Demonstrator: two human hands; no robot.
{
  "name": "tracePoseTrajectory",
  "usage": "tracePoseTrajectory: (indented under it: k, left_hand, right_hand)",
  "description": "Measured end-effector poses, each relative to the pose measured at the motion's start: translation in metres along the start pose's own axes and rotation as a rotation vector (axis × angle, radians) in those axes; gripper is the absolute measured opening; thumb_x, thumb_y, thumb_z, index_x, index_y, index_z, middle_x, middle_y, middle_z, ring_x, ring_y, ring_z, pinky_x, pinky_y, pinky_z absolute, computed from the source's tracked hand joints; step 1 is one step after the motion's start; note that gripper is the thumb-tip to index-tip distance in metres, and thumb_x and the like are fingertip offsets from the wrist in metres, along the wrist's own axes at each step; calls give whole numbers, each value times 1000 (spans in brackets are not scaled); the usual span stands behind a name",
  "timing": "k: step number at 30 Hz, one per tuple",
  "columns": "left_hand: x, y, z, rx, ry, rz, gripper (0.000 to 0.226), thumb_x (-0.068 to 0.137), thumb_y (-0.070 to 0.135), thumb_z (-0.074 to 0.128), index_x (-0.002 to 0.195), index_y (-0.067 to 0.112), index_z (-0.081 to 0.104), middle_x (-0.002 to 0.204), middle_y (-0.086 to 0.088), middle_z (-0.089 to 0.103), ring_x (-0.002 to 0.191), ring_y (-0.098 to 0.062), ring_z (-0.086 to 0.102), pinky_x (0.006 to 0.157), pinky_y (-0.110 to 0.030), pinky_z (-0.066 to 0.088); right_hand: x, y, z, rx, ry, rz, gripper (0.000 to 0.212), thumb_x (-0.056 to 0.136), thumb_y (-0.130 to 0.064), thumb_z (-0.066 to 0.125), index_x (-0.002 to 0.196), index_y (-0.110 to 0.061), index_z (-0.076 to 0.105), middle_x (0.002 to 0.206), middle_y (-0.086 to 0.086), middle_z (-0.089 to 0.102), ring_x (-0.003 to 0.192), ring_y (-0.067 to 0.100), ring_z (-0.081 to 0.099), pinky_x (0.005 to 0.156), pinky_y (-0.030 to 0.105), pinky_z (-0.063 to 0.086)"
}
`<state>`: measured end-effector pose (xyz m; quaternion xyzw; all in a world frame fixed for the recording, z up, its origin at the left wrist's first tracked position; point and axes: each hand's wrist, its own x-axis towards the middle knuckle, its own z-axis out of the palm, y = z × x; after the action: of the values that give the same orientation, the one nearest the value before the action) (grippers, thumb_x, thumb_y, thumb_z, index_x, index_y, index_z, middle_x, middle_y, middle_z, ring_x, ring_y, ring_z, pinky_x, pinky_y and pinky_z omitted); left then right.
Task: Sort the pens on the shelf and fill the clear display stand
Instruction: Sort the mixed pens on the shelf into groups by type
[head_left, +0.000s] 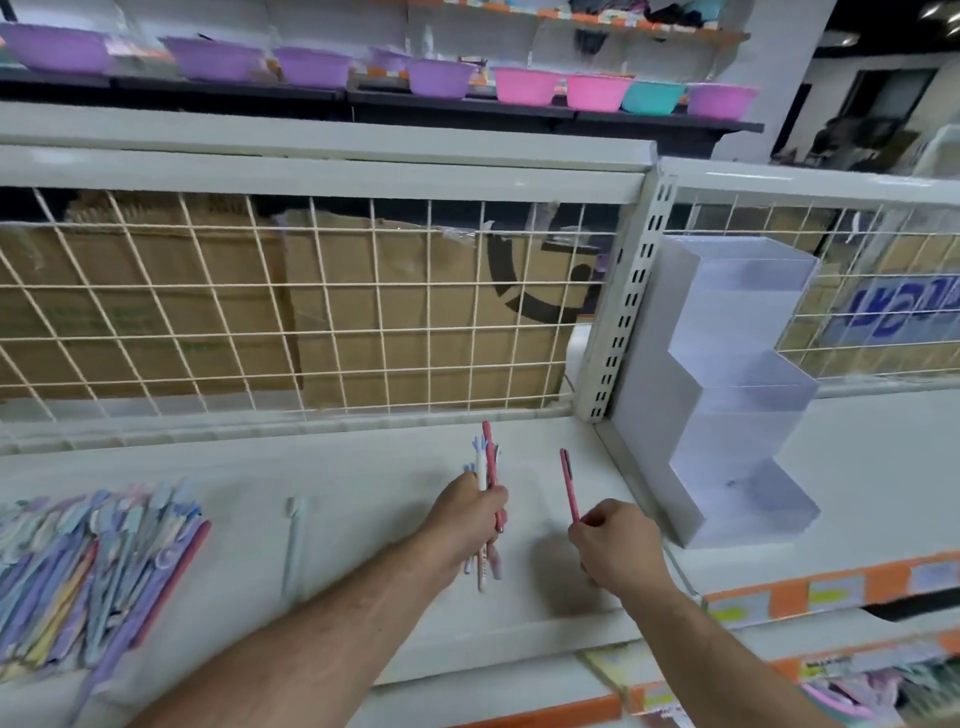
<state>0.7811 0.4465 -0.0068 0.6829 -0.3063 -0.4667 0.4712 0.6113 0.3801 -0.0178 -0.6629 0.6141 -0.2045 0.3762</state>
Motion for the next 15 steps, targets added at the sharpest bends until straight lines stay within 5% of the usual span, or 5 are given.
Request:
tracePoseTrajectory:
  k: [6, 15]
  left_hand:
    - [18, 3, 36, 10, 59, -30, 10, 95, 20, 47, 90, 12, 46, 78, -10, 56, 59, -25, 44, 67, -43, 38]
    - [32, 7, 55, 70, 85, -35, 7, 94, 22, 47, 94, 15, 47, 74, -4, 60, 64, -21, 42, 63, -34, 33]
  right_hand:
    - [38, 33, -21, -236, -10, -30, 9, 86, -21, 58, 81, -19, 65, 78, -6, 66, 70, 13, 62, 53, 24, 44]
    - [61, 40, -24, -326, 45, -112, 14, 90, -27, 54, 80, -20, 60, 73, -3, 67, 69, 20, 67, 61, 31, 56]
